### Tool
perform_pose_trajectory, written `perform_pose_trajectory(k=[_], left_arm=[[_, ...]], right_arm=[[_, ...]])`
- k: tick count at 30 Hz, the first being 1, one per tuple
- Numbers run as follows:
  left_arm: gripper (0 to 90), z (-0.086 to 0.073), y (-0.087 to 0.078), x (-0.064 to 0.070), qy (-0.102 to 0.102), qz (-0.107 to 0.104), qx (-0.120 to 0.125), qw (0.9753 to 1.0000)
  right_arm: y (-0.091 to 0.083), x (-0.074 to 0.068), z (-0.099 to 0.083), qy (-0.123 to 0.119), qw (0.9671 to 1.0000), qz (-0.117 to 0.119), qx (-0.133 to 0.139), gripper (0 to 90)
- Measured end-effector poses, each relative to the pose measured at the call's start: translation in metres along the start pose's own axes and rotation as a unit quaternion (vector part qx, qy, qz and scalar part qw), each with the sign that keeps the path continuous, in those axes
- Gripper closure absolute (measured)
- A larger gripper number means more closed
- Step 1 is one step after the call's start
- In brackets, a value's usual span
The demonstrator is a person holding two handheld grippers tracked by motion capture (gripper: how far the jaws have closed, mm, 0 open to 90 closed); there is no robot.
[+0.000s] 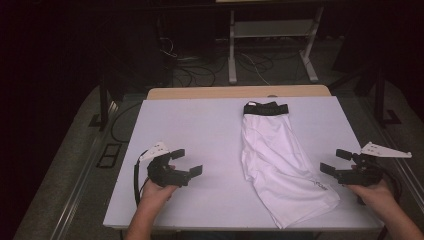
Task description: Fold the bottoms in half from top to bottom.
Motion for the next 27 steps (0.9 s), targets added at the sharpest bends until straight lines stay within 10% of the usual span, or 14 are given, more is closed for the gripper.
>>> perform_pose_trajectory(k=[27], left_arm=[[0.0, 0.051, 0.070, -0.010, -0.006, 0.002, -0.022, 0.9997]], right_arm=[[0.067, 0.025, 0.063, -0.008, 0.9999, -0.006, -0.013, 3.5]])
Point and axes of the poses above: each handheld gripper's, and its own axes: y roughly forward along the jaws, z roughly out of its top, x roughly to its right, the point moved 6 cm from there along y, roughly forward along the jaws, and after that the axes turned 6 degrees about -x, right-handed, at the moved point
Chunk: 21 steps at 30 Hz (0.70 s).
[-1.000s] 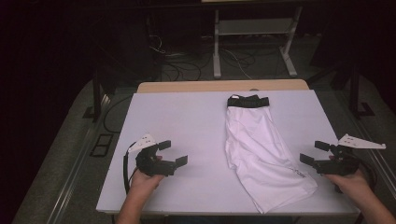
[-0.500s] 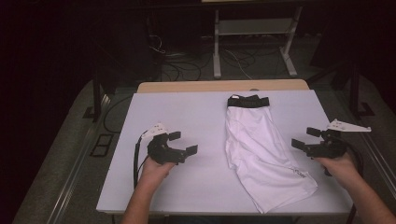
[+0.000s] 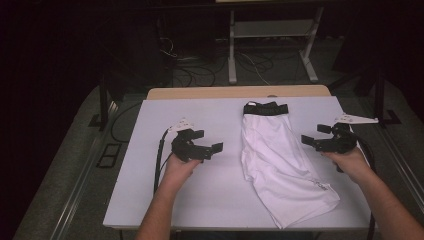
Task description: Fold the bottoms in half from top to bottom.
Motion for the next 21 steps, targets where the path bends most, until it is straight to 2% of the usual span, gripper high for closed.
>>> perform_pose_trajectory(k=[3, 4, 8, 9, 11, 16, 17, 20, 21], left_arm=[[0.0, 0.000, 0.000, 0.000, 0.000, 0.000, 0.000, 1.0000], [0.0, 0.009, 0.017, -0.007, -0.006, 0.009, -0.004, 0.9999], [0.0, 0.011, 0.020, -0.009, -0.007, 0.013, -0.005, 0.9999], [0.0, 0.018, 0.032, -0.015, -0.016, 0.021, 0.001, 0.9997], [0.0, 0.022, 0.038, -0.017, -0.016, 0.026, 0.003, 0.9995], [0.0, 0.025, 0.045, -0.020, -0.020, 0.024, 0.003, 0.9995], [0.0, 0.028, 0.058, -0.022, -0.017, 0.023, -0.011, 0.9995], [0.0, 0.029, 0.061, -0.022, -0.016, 0.022, -0.014, 0.9995], [0.0, 0.031, 0.067, -0.022, -0.016, 0.018, -0.019, 0.9995]], right_arm=[[0.003, 0.001, 0.002, 0.002, 1.0000, -0.001, -0.001, 3.6], [0.016, 0.009, 0.011, -0.001, 0.9999, -0.015, -0.004, 7.4], [0.022, 0.013, 0.016, 0.000, 0.9997, -0.021, -0.008, 8.6], [0.031, 0.017, 0.023, 0.006, 0.9996, -0.026, -0.011, 9.2], [0.037, 0.019, 0.027, 0.009, 0.9994, -0.029, -0.013, 9.5], [0.047, 0.021, 0.032, 0.009, 0.9992, -0.036, -0.018, 9.8], [0.056, 0.024, 0.033, 0.015, 0.9986, -0.042, -0.027, 9.5], [0.059, 0.025, 0.033, 0.016, 0.9986, -0.042, -0.029, 9.2], [0.061, 0.026, 0.033, 0.018, 0.9984, -0.044, -0.031, 9.7]])
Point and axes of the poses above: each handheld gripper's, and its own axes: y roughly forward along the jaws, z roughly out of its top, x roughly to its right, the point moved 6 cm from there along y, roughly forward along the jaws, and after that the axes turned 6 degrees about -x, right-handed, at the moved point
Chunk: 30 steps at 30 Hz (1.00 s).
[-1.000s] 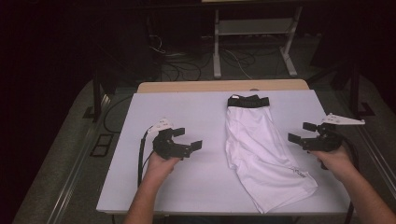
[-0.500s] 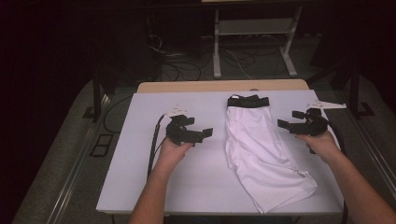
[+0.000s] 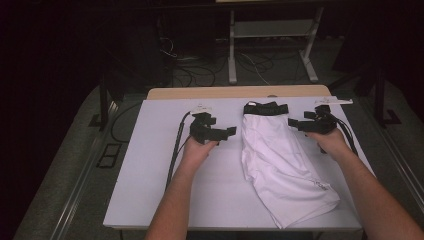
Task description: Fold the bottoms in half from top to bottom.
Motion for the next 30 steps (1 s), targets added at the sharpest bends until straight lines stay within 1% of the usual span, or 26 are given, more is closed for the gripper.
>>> perform_pose_trajectory(k=[1, 2, 3, 5, 7, 8, 9, 10, 12, 17, 18, 22, 23, 24, 25, 27, 28, 29, 30], left_arm=[[0.0, 0.002, 0.007, 0.000, 0.000, -0.001, -0.006, 1.0000], [0.0, 0.003, 0.010, -0.001, 0.001, -0.003, -0.010, 0.9999], [0.0, 0.003, 0.010, -0.001, 0.001, -0.003, -0.010, 0.9999], [0.0, 0.004, 0.017, -0.002, -0.004, -0.004, -0.015, 0.9999], [0.0, 0.004, 0.017, -0.002, -0.004, -0.004, -0.015, 0.9999], [0.0, 0.008, 0.027, -0.004, -0.014, -0.007, -0.025, 0.9996], [0.0, 0.008, 0.027, -0.004, -0.014, -0.007, -0.025, 0.9996], [0.0, 0.011, 0.035, -0.004, -0.022, -0.010, -0.037, 0.9990], [0.0, 0.014, 0.040, -0.004, -0.027, -0.014, -0.038, 0.9988], [0.0, 0.016, 0.042, -0.004, -0.028, -0.011, -0.039, 0.9988], [0.0, 0.023, 0.055, -0.001, -0.026, -0.009, -0.047, 0.9985], [0.0, 0.024, 0.057, 0.000, -0.022, -0.005, -0.048, 0.9986], [0.0, 0.024, 0.063, 0.004, -0.025, -0.007, -0.049, 0.9985], [0.0, 0.023, 0.068, 0.006, -0.028, -0.012, -0.051, 0.9982], [0.0, 0.023, 0.071, 0.007, -0.028, -0.010, -0.054, 0.9981], [0.0, 0.023, 0.071, 0.007, -0.028, -0.010, -0.054, 0.9981], [0.0, 0.022, 0.077, 0.009, -0.027, -0.003, -0.062, 0.9977], [0.0, 0.022, 0.077, 0.009, -0.027, -0.003, -0.062, 0.9977], [0.0, 0.022, 0.078, 0.009, -0.031, -0.003, -0.064, 0.9975]], right_arm=[[0.007, 0.005, 0.001, 0.005, 1.0000, -0.007, -0.002, 10.5], [0.008, 0.007, 0.002, 0.010, 0.9999, -0.007, 0.002, 12.5], [0.008, 0.007, 0.002, 0.010, 0.9999, -0.007, 0.002, 12.5], [0.011, 0.011, 0.002, 0.015, 0.9998, -0.010, 0.007, 12.9], [0.013, 0.013, 0.002, 0.019, 0.9998, -0.007, 0.005, 12.9], [0.013, 0.013, 0.002, 0.019, 0.9998, -0.007, 0.005, 12.7], [0.013, 0.013, 0.002, 0.019, 0.9998, -0.007, 0.005, 12.7], [0.019, 0.027, 0.002, 0.044, 0.9988, -0.017, -0.015, 12.8], [0.020, 0.031, 0.002, 0.053, 0.9982, -0.017, -0.022, 12.8], [0.021, 0.033, 0.003, 0.057, 0.9978, -0.020, -0.027, 12.8], [0.023, 0.032, 0.006, 0.053, 0.9979, -0.024, -0.029, 13.0], [0.024, 0.031, 0.007, 0.050, 0.9980, -0.024, -0.031, 13.0], [0.024, 0.031, 0.007, 0.050, 0.9980, -0.024, -0.031, 13.1], [0.028, 0.033, 0.007, 0.056, 0.9975, -0.026, -0.034, 13.6], [0.029, 0.032, 0.006, 0.054, 0.9975, -0.025, -0.036, 13.7], [0.030, 0.032, 0.005, 0.055, 0.9975, -0.025, -0.038, 13.7], [0.032, 0.031, 0.005, 0.053, 0.9974, -0.026, -0.042, 14.3], [0.032, 0.031, 0.005, 0.053, 0.9974, -0.026, -0.042, 14.3], [0.032, 0.030, 0.005, 0.055, 0.9974, -0.026, -0.040, 14.8]])
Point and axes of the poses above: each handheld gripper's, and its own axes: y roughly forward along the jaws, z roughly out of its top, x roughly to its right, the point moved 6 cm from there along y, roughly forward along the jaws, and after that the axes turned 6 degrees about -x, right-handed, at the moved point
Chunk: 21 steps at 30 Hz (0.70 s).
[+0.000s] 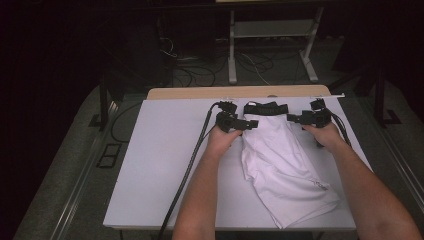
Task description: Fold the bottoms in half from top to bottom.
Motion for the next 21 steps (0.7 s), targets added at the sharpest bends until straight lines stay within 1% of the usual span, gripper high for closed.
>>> perform_pose_trajectory(k=[2, 5, 6, 7, 8, 9, 10, 13, 14, 15, 16, 18, 19, 20, 21], left_arm=[[1.2, 0.000, 0.002, -0.001, -0.001, 0.002, -0.004, 1.0000], [1.2, 0.001, 0.002, 0.000, -0.002, 0.000, -0.004, 1.0000], [1.2, 0.001, 0.004, 0.000, -0.003, -0.007, -0.002, 1.0000], [3.4, 0.001, 0.004, 0.000, -0.003, -0.007, -0.002, 1.0000], [4.5, -0.002, 0.008, 0.002, 0.000, -0.008, -0.011, 0.9999], [4.8, -0.003, 0.009, 0.001, 0.003, -0.002, -0.016, 0.9999], [5.1, -0.003, 0.009, 0.001, 0.003, -0.002, -0.016, 0.9999], [5.6, -0.004, 0.010, 0.002, 0.001, -0.004, -0.016, 0.9999], [5.6, -0.006, 0.014, 0.002, -0.004, -0.001, -0.026, 0.9997], [8.1, -0.007, 0.015, 0.002, -0.005, 0.000, -0.028, 0.9996], [8.5, -0.008, 0.015, 0.002, -0.006, 0.004, -0.030, 0.9995], [9.4, -0.008, 0.016, 0.001, -0.008, 0.007, -0.033, 0.9994], [10.2, -0.008, 0.016, 0.001, -0.008, 0.007, -0.033, 0.9994], [10.2, -0.009, 0.016, 0.000, -0.013, 0.005, -0.033, 0.9994], [11.6, -0.009, 0.017, 0.000, -0.012, 0.008, -0.034, 0.9993]], right_arm=[[0.001, -0.001, 0.001, 0.002, 1.0000, 0.000, 0.002, 15.7], [0.002, -0.002, 0.001, 0.000, 1.0000, -0.002, 0.003, 16.0], [0.002, -0.002, 0.001, 0.000, 1.0000, -0.002, 0.003, 16.3], [0.002, -0.002, 0.001, 0.000, 1.0000, -0.002, 0.003, 16.3], [0.007, -0.002, -0.003, 0.005, 0.9999, -0.006, -0.010, 18.0], [0.008, -0.003, -0.003, 0.003, 0.9999, -0.003, -0.014, 18.1], [0.008, -0.003, -0.003, 0.003, 0.9999, -0.003, -0.014, 18.1], [0.010, -0.005, -0.005, 0.000, 0.9998, -0.003, -0.019, 18.2], [0.010, -0.005, -0.005, 0.000, 0.9998, -0.003, -0.019, 18.3], [0.012, -0.009, -0.006, -0.005, 0.9997, 0.001, -0.024, 19.2], [0.012, -0.010, -0.006, -0.005, 0.9997, 0.004, -0.025, 19.8], [0.013, -0.011, -0.007, -0.006, 0.9995, 0.003, -0.031, 20.9], [0.013, -0.011, -0.007, -0.006, 0.9995, 0.003, -0.031, 20.9], [0.014, -0.011, -0.008, -0.006, 0.9995, 0.004, -0.032, 21.2], [0.014, -0.011, -0.008, -0.006, 0.9994, 0.001, -0.034, 22.1]])
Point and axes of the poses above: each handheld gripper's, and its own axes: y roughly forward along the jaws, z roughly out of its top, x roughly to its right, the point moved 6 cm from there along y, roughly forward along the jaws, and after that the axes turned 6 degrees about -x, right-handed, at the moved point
